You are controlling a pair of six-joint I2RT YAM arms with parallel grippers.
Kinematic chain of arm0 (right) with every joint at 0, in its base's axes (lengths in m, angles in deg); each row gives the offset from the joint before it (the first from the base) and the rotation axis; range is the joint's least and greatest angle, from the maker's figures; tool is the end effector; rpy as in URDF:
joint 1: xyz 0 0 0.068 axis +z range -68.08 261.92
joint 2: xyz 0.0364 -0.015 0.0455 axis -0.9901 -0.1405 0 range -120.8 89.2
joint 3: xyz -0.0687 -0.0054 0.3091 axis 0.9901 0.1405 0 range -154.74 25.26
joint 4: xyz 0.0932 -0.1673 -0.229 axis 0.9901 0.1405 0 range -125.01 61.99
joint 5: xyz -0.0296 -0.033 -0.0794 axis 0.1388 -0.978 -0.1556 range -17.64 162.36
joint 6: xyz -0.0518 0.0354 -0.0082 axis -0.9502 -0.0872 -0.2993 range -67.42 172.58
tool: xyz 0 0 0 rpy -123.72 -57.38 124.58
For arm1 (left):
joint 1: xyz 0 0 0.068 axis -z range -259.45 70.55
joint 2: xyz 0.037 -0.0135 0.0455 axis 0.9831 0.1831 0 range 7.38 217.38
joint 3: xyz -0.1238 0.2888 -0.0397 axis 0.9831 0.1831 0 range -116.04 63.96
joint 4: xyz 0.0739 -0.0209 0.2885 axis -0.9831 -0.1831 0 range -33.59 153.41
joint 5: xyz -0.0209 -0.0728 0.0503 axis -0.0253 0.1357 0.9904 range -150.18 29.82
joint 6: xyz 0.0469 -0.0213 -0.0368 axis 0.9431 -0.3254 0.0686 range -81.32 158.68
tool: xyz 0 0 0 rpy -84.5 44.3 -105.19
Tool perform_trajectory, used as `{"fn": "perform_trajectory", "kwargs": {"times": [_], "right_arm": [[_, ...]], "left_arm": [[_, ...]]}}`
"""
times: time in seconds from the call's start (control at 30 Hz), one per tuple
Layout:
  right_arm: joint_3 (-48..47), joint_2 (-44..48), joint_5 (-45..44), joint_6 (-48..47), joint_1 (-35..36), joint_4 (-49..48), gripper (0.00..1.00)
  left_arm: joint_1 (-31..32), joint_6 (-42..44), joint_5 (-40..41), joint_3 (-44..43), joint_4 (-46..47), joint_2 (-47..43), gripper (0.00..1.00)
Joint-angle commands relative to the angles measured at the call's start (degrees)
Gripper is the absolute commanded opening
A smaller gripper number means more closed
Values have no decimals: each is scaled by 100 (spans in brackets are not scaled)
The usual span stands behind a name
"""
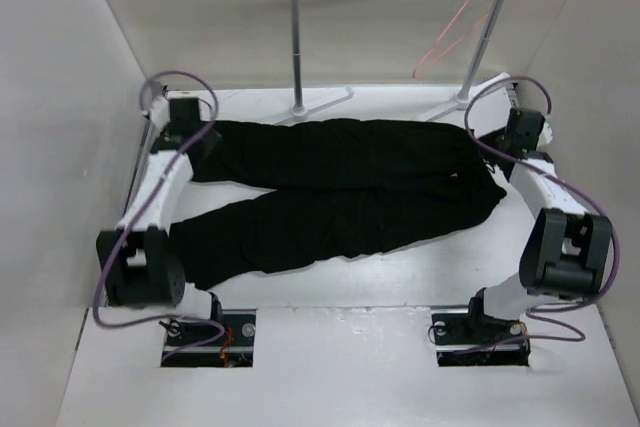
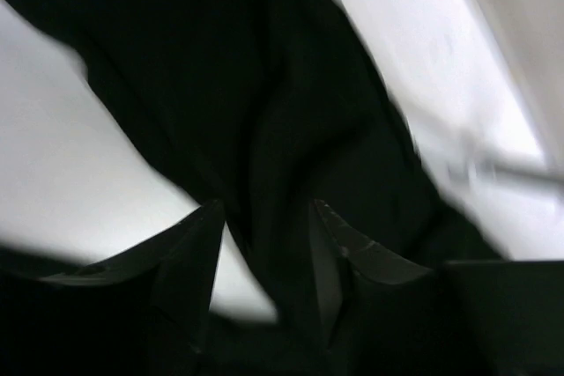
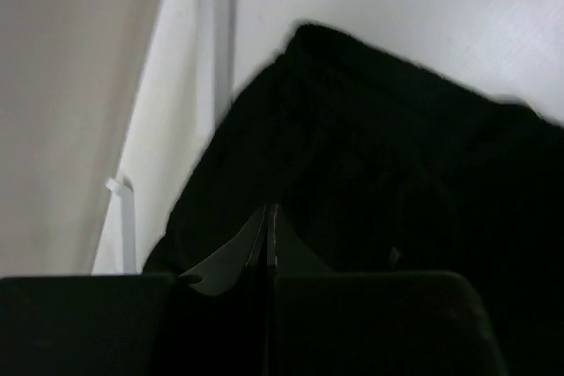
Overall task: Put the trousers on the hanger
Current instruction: Flatten out the trousers at the center of the board.
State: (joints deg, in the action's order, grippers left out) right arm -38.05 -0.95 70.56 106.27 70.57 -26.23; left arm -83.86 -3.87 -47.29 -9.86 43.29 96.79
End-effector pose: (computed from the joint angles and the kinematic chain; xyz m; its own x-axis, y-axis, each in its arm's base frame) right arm 0.3929 -0.0805 0.2764 -0.1595 0.8535 -0.4961 0.5915 0.4850 0.6442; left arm 0.4033 0.0420 0.3331 -0.2560 -0.6808 -0.6862 -0.5817 0.6755 -0.4531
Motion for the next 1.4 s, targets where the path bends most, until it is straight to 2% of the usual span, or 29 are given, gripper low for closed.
{"fn": "perform_trajectory", "kwargs": {"times": [0.0, 0.07, 0.1, 0.23, 0.33, 0.53, 0.67, 0.73, 0.83, 0.93, 1.1, 1.23, 1.37], "right_arm": [[923, 654, -645, 106, -38, 299, 2], [1407, 1155, -786, 133, -195, 501, 1], [1618, 1436, -847, 107, -275, 615, 5], [2260, 2062, -1121, -77, -687, 897, 40], [2542, 1862, -700, -253, -1022, 767, 49], [2262, 939, 100, -447, -1146, 160, 48], [1937, 429, 145, -465, -1111, 54, 46], [1831, 157, 136, -404, -1102, 80, 36], [1743, 138, 75, -254, -1066, 229, 13], [1935, 742, -214, -105, -1084, 642, 4], [2892, 1990, -383, -61, -1311, 1003, 2], [3517, 2694, -198, -69, -1725, 1143, 2], [3589, 3003, -242, -17, -1743, 1320, 3]], "left_arm": [[873, -341, -23, 1323, 255, -966, 39], [1234, -578, 99, 1887, 88, -1433, 37], [1340, -649, 187, 2089, -43, -1635, 37], [1341, -711, 285, 2766, -203, -2111, 39], [1288, -764, 92, 3119, -168, -2208, 41], [1227, -870, 56, 3637, -106, -2524, 41], [824, -878, -49, 4041, -98, -2665, 42], [499, -887, -137, 4200, -71, -2613, 42], [16, -913, -251, 4358, 95, -2394, 42], [-266, -940, -269, 4350, 324, -2034, 42], [-408, -1203, -164, 3964, 710, -1059, 44], [-434, -1247, -128, 3175, 755, -75, 44], [-294, -1204, -67, 2199, 571, 455, 44]]}}
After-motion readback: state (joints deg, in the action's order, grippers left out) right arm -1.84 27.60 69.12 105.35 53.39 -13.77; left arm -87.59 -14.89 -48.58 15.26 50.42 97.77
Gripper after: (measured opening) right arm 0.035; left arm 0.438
